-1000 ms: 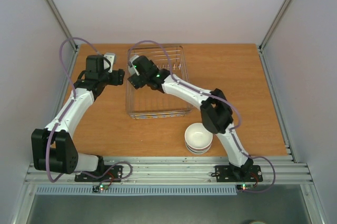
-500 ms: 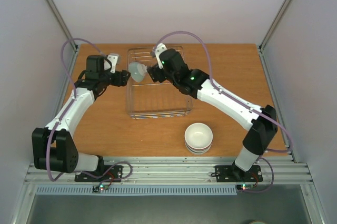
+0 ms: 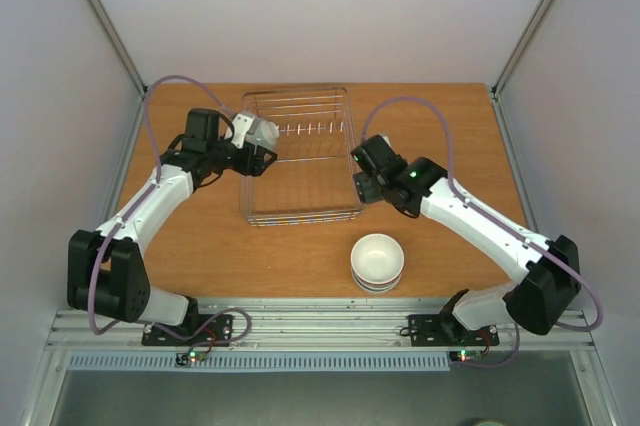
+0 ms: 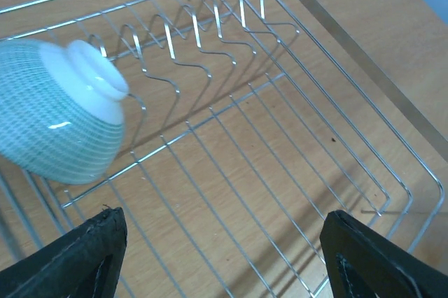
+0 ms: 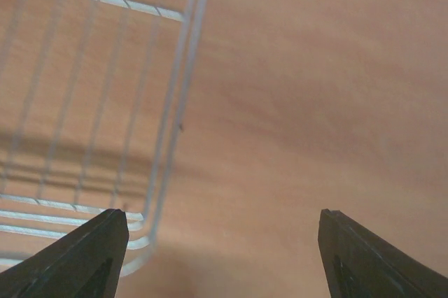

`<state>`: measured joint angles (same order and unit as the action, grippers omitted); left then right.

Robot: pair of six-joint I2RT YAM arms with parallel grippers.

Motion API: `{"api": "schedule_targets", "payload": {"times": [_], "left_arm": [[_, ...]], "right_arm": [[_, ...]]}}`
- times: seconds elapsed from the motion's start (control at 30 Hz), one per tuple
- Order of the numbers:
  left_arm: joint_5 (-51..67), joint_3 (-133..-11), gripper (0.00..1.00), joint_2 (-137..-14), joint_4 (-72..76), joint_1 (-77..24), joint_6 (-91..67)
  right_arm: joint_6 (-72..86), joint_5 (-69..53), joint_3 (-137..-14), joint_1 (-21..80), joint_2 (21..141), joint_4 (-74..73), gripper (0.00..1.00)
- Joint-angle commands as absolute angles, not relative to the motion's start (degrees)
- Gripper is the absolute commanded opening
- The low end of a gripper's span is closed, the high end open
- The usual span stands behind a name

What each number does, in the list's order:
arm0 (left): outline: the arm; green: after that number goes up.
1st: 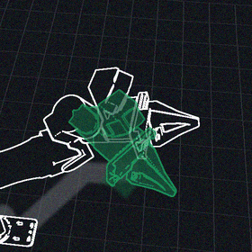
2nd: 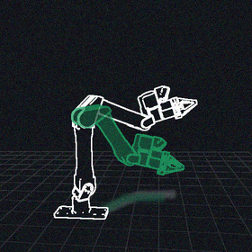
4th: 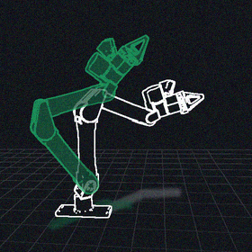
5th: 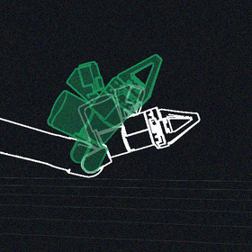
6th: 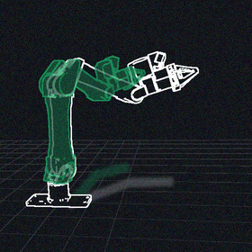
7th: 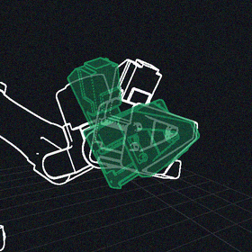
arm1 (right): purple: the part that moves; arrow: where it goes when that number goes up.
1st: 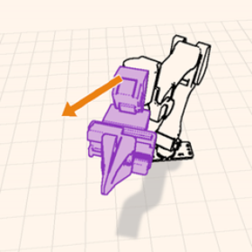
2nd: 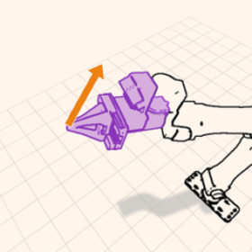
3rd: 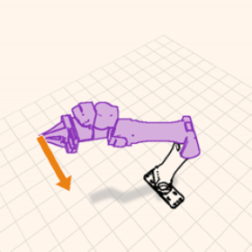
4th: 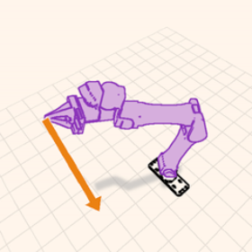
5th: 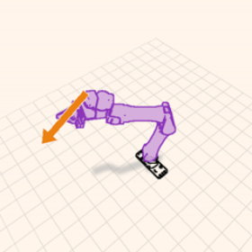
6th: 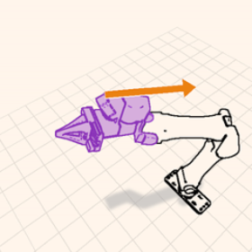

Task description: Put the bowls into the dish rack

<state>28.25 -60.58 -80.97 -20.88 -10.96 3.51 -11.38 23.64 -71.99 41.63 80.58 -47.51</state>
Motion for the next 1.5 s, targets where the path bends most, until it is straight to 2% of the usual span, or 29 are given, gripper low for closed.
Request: {"api": "schedule_targets", "payload": {"times": [0.0,0.23,0.37,0.87,1.47], "left_arm": [[30.1,-61.7,0.76,-82.8,-21.3,-12.7,5.2],[30.6,-62.0,0.76,-84.6,-21.8,-14.7,5.3],[30.6,-62.1,0.76,-85.0,-21.8,-15.1,5.1],[29.0,-62.0,0.76,-86.0,-21.9,-15.4,5.0],[29.1,-62.0,0.77,-86.9,-21.9,-15.4,4.9]], "right_arm": [[-2.0,23.3,-67.2,40.8,75.3,-58.3,0.74],[2.8,13.2,-58.9,40.8,67.7,-59.7,0.5],[3.1,11.6,-55.4,40.8,65.1,-60.5,0.43],[4.1,8.8,-52.0,43.6,64.2,-60.4,0.36],[7.0,13.1,-52.6,47.8,65.2,-63.1,0.36]]}}
